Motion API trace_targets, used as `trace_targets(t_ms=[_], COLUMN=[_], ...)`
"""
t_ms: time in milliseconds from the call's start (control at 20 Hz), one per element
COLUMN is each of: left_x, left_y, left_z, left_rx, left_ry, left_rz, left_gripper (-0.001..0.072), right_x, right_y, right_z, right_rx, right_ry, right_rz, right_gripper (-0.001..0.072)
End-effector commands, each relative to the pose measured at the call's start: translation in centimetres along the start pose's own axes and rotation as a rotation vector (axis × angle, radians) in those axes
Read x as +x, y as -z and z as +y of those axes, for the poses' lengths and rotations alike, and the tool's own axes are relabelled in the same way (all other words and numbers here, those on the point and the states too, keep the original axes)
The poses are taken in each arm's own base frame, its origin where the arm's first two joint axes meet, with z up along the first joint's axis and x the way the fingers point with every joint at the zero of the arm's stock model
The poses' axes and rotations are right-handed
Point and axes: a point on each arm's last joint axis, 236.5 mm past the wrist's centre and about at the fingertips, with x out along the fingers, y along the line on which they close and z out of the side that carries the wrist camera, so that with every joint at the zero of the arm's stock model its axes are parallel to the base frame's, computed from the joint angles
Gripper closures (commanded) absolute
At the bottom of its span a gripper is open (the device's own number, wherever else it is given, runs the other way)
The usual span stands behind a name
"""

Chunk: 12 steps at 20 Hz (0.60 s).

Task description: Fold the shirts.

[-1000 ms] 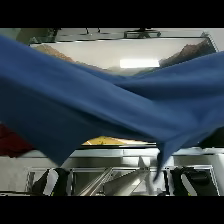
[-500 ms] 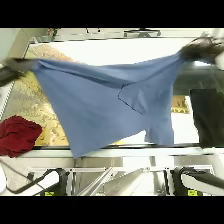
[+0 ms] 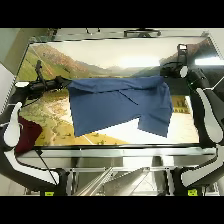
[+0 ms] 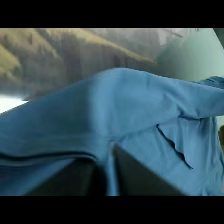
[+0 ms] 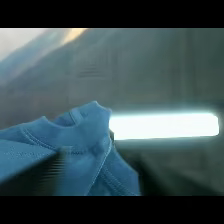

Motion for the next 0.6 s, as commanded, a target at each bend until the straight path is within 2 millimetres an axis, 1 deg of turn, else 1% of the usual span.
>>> trace_targets(t_ms=[0, 50, 100, 150, 200, 250, 300, 350, 400, 450, 500, 550], left_x=[-0.1, -1.2, -2.6, -3.8, -4.9, -5.5, -6.0, -6.5, -6.9, -7.3, -7.8, -8.5], left_y=[-1.7, -2.3, -2.5, -2.2, -1.2, 0.3, 2.5, 5.2, 7.8, 10.3, 12.3, 14.2], left_z=[-1.4, -2.6, -3.8, -4.9, -5.9, -6.2, -6.1, -5.4, -4.6, -3.9, -3.0, -2.3], left_rx=[-0.021, -0.029, -0.046, -0.055, -0.069, -0.110, -0.139, -0.166, -0.188, -0.212, -0.235, -0.256], left_ry=[0.064, 0.097, 0.134, 0.171, 0.207, 0.216, 0.198, 0.151, 0.100, 0.050, 0.000, -0.045], left_rz=[0.041, 0.056, 0.088, 0.133, 0.193, 0.254, 0.324, 0.394, 0.439, 0.468, 0.480, 0.482], left_gripper=[0.0113, 0.0137, 0.0186, 0.0221, 0.0221, 0.0222, 0.0241, 0.0321, 0.0319, 0.0319, 0.0319, 0.0319], right_x=[-1.9, -3.7, -5.5, -7.0, -8.2, -9.0, -9.6, -10.0, -10.1, -10.0, -9.9, -9.6], right_y=[0.0, 0.7, 1.8, 3.4, 5.9, 8.6, 11.5, 14.2, 16.4, 17.8, 19.0, 19.5], right_z=[-3.0, -4.5, -5.9, -7.2, -8.5, -9.4, -9.8, -9.6, -8.9, -8.1, -7.2, -6.3], right_rx=[-0.015, 0.008, 0.038, 0.063, 0.094, 0.126, 0.150, 0.166, 0.174, 0.184, 0.187, 0.182], right_ry=[0.038, 0.054, 0.066, 0.079, 0.089, 0.091, 0.075, 0.035, -0.024, -0.078, -0.136, -0.193], right_rz=[0.054, 0.107, 0.172, 0.247, 0.348, 0.450, 0.548, 0.631, 0.685, 0.714, 0.729, 0.728], right_gripper=[0.0046, 0.0048, 0.0156, 0.0265, 0.0268, 0.0268, 0.0269, 0.0270, 0.0271, 0.0272, 0.0276, 0.0276])
